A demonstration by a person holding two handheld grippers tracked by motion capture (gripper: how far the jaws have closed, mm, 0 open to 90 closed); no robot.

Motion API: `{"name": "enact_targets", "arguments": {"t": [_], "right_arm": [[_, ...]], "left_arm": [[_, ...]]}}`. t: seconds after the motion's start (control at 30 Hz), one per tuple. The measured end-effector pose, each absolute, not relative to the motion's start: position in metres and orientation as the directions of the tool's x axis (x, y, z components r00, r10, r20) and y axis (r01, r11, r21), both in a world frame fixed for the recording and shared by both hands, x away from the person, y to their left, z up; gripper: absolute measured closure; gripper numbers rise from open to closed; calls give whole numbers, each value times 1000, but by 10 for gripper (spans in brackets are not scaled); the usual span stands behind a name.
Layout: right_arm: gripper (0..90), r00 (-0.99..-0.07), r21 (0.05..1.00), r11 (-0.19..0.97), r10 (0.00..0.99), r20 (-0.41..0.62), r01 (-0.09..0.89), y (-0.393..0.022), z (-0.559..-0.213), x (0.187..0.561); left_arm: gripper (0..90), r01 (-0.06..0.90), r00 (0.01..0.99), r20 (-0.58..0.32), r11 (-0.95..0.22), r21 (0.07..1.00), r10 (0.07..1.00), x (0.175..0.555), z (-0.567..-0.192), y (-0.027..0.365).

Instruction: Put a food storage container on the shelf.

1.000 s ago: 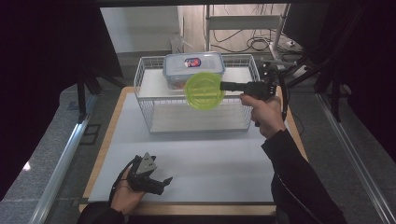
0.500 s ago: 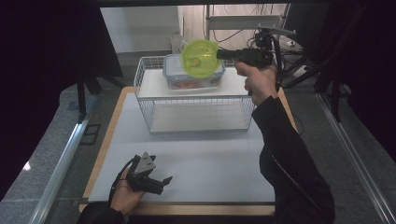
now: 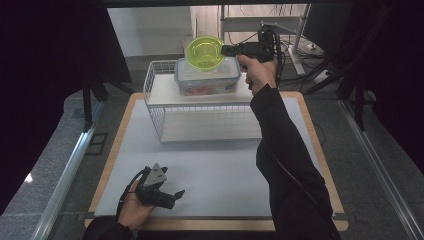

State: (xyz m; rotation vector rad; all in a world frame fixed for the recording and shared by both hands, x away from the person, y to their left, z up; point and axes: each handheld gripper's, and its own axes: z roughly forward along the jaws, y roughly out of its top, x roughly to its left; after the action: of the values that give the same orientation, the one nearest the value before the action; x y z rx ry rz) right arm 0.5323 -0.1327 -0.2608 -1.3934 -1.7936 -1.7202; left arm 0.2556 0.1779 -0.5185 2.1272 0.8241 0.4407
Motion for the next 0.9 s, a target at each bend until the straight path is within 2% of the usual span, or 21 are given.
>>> {"name": "enact_targets", "arguments": {"t": [0.17,0.33,0.5,0.53,0.57,0.6,0.7,0.8,0.83,0.87,0.9], "right_arm": [[817,-468,595,-198,448,762,779,-131,-261,536],[719,-459,616,-212,496,737,759,-130,-265,539],[692,-464,627,-214,506,727,749,-129,-266,540],[627,-479,647,-203,521,707,735,-128,-266,539],[627,-479,647,-203,521,707,735,-128,-266,539],[537,-499,678,-189,544,674,710,-128,-263,537],[404,-544,736,-153,579,608,660,-133,-259,527],[317,-601,802,-92,613,513,590,-139,-262,509],[317,-601,802,-92,613,513,590,-139,-262,509],[264,-641,839,-27,631,436,544,-143,-269,492],[239,-654,849,-6,635,411,528,-145,-272,486]], "left_arm": [[32,408,731,34,-476,779,681,256,-519,177],[32,408,733,34,-479,777,679,256,-519,177],[32,409,735,33,-482,775,677,256,-519,176],[32,409,735,34,-483,774,677,256,-519,176],[32,409,735,34,-483,774,677,256,-519,176],[32,408,735,35,-483,775,677,255,-519,177],[32,407,734,37,-482,776,678,255,-519,177],[32,407,732,38,-481,777,680,255,-519,177],[32,407,732,38,-481,777,680,255,-519,177],[32,405,732,39,-480,778,681,255,-519,177],[32,403,730,39,-476,781,682,255,-519,177]]}}
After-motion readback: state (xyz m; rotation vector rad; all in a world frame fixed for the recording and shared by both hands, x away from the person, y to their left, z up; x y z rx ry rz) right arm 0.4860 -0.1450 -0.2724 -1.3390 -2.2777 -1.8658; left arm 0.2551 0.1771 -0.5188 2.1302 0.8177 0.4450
